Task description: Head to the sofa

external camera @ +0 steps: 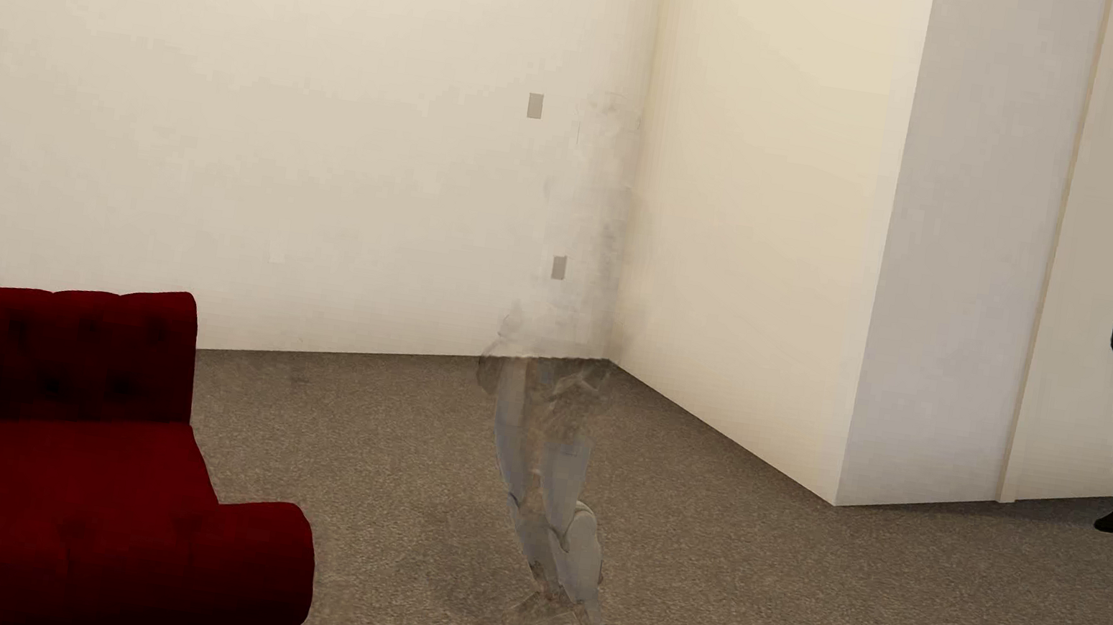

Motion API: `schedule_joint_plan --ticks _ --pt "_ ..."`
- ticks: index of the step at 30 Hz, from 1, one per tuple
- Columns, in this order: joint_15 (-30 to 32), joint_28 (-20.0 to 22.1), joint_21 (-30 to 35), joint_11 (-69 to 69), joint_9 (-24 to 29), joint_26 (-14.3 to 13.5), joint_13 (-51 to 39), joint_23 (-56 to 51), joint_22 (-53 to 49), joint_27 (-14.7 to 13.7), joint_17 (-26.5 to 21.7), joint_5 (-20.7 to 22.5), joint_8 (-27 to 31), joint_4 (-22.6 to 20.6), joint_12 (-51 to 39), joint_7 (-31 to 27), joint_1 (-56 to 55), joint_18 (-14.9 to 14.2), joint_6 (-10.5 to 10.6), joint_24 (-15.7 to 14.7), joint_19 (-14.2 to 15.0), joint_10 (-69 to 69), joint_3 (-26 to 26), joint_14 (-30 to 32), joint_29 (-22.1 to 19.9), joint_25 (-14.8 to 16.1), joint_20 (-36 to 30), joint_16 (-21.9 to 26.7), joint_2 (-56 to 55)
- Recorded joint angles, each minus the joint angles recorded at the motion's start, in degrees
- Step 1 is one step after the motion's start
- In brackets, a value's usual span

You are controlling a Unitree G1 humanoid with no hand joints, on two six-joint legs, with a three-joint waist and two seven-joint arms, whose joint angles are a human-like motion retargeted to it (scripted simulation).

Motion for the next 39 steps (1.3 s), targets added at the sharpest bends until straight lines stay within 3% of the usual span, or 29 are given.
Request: schedule_joint_plan --ticks 16,17,18,19,20,24,29,32,35,39 --pt "-0.3 0.0 0.19 0.15 -0.05 0.0 -0.4 -0.24 -0.08 0.0 -0.22 -0.17 0.0 -0.12 -0.41 0.0 -0.06 0.0 -0.09 0.0 0.0 0.06 -0.02 -0.33 0.0 0.0 -0.4 0.19 -0.13" --pt "-0.15 0.0 0.17 0.49 0.05 0.0 -0.43 -0.22 -0.09 0.0 -0.24 -0.15 0.0 -0.11 -0.43 0.0 -0.44 0.0 -0.05 0.0 0.0 0.51 -0.01 -2.47 0.0 0.0 -0.41 0.18 -0.45" --pt "-0.11 0.0 0.01 -0.22 0.12 0.0 -0.44 -0.11 -0.03 0.0 -0.24 -0.13 0.0 -0.25 -0.46 0.0 -2.16 0.0 0.0 0.0 0.0 13.53 -0.09 -8.08 0.0 0.0 -0.42 0.1 -1.64" --pt "-1.96 0.0 0.14 12.33 0.2 0.0 -0.51 0.24 -0.15 0.0 -0.33 0.11 0.0 -0.45 -0.43 0.0 -4.81 0.0 0.04 0.0 0.0 12.4 -0.21 -9.06 0.0 0.0 -0.47 0.16 -3.54" --pt "-4.27 0.0 -2.15 14.15 0.77 0.0 0.43 -0.64 0.3 0.0 0.08 0.22 0.0 -1.07 -0.37 0.0 -6.54 0.0 0.27 0.0 0.0 12.49 -0.06 -6.02 0.0 0.0 -1.41 -0.34 -5.25" --pt "-12.64 0.0 -1.98 14.68 1.04 0.0 2.89 -1.32 0.08 0.0 -0.16 -0.39 0.0 -1.0 1.85 0.0 -6.2 0.0 0.61 0.0 0.0 15.38 0.7 -6.57 0.0 0.0 -0.04 -1.19 -1.31" --pt "-16.17 0.0 -4.79 15.6 0.07 0.0 4.97 -0.61 0.53 0.0 -0.6 -0.51 0.0 -1.65 2.45 0.0 -4.79 0.0 0.65 0.0 0.0 15.57 0.86 -12.57 0.0 0.0 1.04 -0.49 -0.06" --pt "-11.91 0.0 -5.53 31.41 0.92 0.0 4.3 -2.43 -0.03 0.0 -0.25 -2.38 0.0 -3.48 1.92 0.0 -5.02 0.0 -1.37 0.0 0.0 15.97 -0.47 -15.85 0.0 0.0 1.24 0.69 -12.74" --pt "-11.74 0.0 -6.32 50.87 2.84 0.0 2.96 -0.36 -0.32 0.0 1.02 -1.68 0.0 -4.69 -0.86 0.0 -3.38 0.0 -2.74 0.0 0.0 15.11 -2.2 -17.7 0.0 0.0 2.46 0.43 -29.81" --pt "-6.37 0.0 -8.35 44.39 3.66 0.0 6.39 1.59 -10.09 0.0 1.07 -0.96 0.0 -1.98 -4.53 0.0 2.27 0.0 -1.28 0.0 0.0 11.1 -7.86 -22.18 0.0 0.0 6.65 -1.53 -44.58"
